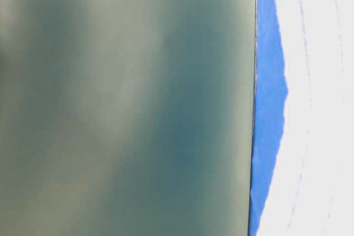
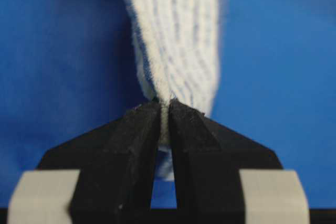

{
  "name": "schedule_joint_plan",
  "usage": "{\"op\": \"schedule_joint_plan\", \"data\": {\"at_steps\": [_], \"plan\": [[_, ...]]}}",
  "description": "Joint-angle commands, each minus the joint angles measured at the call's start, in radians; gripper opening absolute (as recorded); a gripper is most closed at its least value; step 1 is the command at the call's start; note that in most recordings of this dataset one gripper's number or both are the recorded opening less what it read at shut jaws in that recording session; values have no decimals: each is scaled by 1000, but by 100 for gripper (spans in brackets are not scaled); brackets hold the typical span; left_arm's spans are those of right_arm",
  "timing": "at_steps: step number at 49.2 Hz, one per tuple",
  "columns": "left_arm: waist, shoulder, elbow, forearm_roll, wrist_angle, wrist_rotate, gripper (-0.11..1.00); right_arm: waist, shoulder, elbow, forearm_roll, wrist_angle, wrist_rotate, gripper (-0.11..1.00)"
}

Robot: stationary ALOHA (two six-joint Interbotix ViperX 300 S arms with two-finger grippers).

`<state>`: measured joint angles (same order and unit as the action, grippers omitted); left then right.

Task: Fold the blue towel.
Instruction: 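Lift the towel and rotate it, right gripper up, left gripper down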

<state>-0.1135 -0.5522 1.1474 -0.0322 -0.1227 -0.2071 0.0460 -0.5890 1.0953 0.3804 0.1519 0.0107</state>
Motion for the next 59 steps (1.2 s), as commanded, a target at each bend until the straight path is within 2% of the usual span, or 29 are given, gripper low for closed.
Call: {"op": "schedule_joint_plan", "data": {"at_steps": [1, 14, 23, 28, 40, 48, 59], "plan": [[-18, -12, -11, 2, -21, 0, 4, -2, -18, -23, -2, -2, 2, 7], [-57, -6, -17, 0, -77, -5, 4, -23, -17, -31, -3, -5, 0, 7], [-129, 32, -32, -2, -206, -17, 4, -155, -17, -43, -11, -15, -11, 7], [-170, 78, -57, -2, -264, -15, 4, -241, -17, -60, -35, -14, -12, 7], [-202, 272, -213, 0, -291, -3, 4, -390, -3, -100, -110, -17, -12, 7], [-204, 390, -348, 2, -288, 17, 4, -436, 32, -117, -140, -54, -12, 7], [-202, 522, -526, 2, -264, 77, 4, -488, 97, -153, -175, -106, -14, 7]]}}
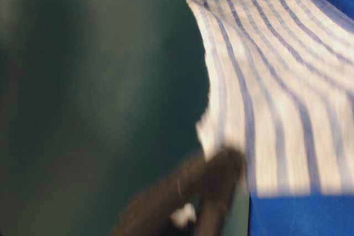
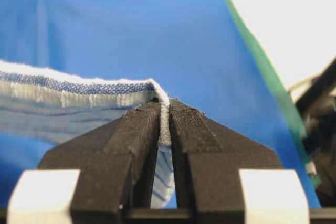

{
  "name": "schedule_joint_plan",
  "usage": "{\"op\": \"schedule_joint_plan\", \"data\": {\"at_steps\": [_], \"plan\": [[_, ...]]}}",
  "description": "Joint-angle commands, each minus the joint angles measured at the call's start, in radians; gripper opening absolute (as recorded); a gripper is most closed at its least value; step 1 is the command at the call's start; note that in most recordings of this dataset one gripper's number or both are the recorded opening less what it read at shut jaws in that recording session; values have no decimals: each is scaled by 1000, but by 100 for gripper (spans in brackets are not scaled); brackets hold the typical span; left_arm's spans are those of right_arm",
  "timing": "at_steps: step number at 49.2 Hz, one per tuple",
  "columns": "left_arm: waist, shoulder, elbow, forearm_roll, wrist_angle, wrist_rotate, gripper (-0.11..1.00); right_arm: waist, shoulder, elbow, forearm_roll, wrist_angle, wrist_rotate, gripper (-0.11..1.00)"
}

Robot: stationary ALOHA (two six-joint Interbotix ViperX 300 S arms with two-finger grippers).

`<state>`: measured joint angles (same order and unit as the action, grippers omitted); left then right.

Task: Fold the blue towel.
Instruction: 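Lift the towel and rotate it, right gripper up, left gripper down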

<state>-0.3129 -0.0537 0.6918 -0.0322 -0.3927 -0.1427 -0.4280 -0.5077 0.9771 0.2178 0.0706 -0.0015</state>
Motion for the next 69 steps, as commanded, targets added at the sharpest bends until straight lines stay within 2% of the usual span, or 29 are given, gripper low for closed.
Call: {"op": "schedule_joint_plan", "data": {"at_steps": [1, 19, 31, 44, 69], "plan": [[-5, 32, -86, 2, 9, 17, 4, -17, 21, -40, -15, -28, -2, 7], [15, 202, -333, 2, 48, 103, 4, -57, 138, -127, -83, -72, -3, 7], [44, 298, -456, 2, 51, 126, 4, -66, 184, -166, -110, -72, -3, 7], [66, 342, -523, 2, 95, 129, 4, -75, 181, -161, -114, -69, -5, 7], [84, 457, -627, 5, 78, 135, 4, -101, 109, -100, -115, -32, -3, 7]]}}
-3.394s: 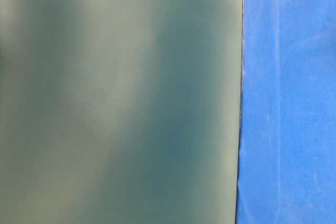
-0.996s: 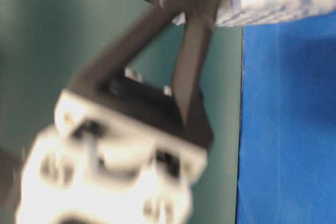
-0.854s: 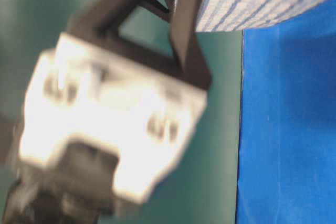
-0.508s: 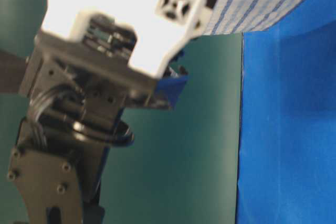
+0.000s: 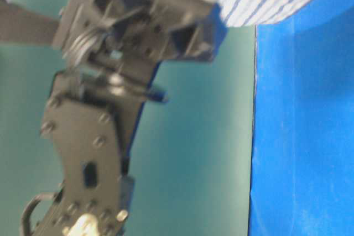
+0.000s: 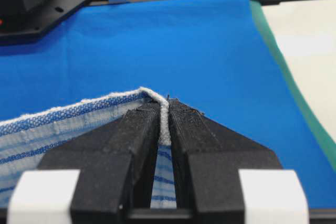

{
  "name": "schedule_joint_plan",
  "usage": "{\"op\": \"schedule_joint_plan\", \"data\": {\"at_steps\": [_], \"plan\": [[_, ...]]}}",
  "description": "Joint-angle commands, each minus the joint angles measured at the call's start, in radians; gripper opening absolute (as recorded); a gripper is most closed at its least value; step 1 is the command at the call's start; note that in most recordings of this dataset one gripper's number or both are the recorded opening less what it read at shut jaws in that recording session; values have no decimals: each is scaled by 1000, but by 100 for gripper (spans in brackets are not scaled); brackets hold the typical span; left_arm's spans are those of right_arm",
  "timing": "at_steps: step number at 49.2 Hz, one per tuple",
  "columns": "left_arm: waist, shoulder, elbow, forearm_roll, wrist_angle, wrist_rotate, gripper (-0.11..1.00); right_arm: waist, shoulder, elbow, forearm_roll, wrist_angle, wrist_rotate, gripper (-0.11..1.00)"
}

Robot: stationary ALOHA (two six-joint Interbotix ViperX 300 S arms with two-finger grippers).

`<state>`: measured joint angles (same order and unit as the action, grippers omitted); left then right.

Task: Fold the blue towel.
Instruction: 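Lift the towel and rotate it, right gripper up, left gripper down, then lay the towel down vertically and release both grippers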

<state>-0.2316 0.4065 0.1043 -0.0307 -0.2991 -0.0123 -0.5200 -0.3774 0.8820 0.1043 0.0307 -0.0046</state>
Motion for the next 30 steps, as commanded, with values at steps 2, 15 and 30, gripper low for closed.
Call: {"op": "schedule_joint_plan", "data": {"at_steps": [2, 15, 30], "plan": [[6, 8, -46, 5, -21, 3, 4, -11, -23, 0, -2, 17, 0, 7], [11, 17, 6, 2, -52, -2, 4, -9, 63, -12, 0, 21, 0, 7], [-23, -75, 252, -6, -167, -67, 4, 48, 261, -152, -2, 8, 0, 7]]}}
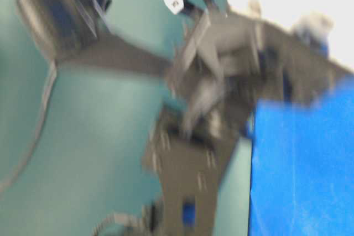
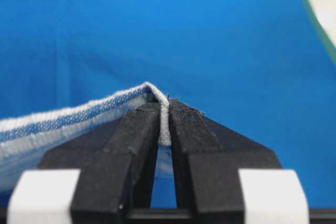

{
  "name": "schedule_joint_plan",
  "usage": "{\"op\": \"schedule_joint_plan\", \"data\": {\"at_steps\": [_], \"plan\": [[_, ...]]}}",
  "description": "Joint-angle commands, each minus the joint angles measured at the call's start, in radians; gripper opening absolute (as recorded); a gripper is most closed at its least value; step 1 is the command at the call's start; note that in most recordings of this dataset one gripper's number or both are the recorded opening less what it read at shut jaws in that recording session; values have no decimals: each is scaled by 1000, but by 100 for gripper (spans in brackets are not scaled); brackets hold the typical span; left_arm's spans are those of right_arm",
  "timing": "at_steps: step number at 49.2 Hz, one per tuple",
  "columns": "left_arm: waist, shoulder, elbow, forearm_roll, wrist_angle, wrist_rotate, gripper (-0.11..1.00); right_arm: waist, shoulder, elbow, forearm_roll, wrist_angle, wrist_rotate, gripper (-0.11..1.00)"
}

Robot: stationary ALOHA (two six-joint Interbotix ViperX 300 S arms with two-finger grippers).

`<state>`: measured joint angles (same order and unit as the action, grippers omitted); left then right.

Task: Fold the blue towel.
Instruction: 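Lay the towel down vertically and release both grippers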

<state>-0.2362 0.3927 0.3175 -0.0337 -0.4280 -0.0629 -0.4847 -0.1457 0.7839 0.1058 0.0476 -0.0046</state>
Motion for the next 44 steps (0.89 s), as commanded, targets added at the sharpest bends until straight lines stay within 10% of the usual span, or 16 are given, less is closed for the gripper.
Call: {"op": "schedule_joint_plan", "data": {"at_steps": [1, 18, 44], "plan": [[-20, -67, 54, -3, -43, -23, 4, 17, 38, -61, -2, -9, 0, 7], [-41, -143, 236, -3, -71, -86, 4, 66, 135, -163, -2, -9, -2, 7], [-43, -146, 242, -3, -63, -86, 7, 87, 149, -172, -3, -9, -3, 8]]}}
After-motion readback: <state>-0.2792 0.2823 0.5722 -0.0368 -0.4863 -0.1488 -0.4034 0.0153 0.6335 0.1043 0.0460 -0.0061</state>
